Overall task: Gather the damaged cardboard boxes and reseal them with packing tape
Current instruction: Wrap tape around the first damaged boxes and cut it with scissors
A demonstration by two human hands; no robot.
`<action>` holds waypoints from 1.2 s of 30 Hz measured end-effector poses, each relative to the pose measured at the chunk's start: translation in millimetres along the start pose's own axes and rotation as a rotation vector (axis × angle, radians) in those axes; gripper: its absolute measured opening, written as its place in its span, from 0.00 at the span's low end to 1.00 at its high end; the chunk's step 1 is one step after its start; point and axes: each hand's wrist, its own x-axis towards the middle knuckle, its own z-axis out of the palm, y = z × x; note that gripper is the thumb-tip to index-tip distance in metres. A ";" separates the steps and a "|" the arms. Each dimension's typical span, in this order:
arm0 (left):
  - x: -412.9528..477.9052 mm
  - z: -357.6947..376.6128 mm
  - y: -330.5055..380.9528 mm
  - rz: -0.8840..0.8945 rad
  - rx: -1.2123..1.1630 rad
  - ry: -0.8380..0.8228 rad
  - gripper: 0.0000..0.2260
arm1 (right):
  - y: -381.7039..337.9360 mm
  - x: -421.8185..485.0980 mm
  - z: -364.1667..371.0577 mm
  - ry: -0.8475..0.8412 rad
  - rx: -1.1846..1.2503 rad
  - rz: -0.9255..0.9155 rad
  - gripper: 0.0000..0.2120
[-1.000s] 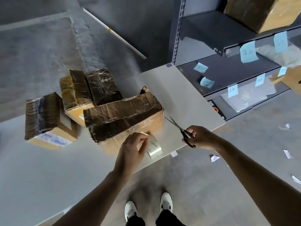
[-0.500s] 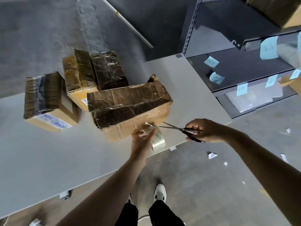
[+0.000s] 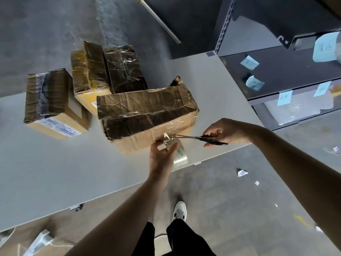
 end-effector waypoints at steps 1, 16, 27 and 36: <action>-0.1 0.2 -1.0 0.004 -0.003 -0.006 0.19 | -1.6 2.4 -3.3 -0.018 -0.018 -0.007 0.15; 2.0 -0.8 -5.9 0.011 0.008 -0.004 0.19 | -18.5 37.7 -24.3 -0.205 -0.118 -0.037 0.18; 4.4 0.2 -5.1 -0.009 -0.001 0.007 0.19 | -13.5 52.8 -23.7 -0.194 -0.084 -0.070 0.12; 4.4 -1.0 -4.0 -0.026 0.017 -0.022 0.20 | -10.6 50.6 -20.3 -0.195 -0.091 -0.059 0.11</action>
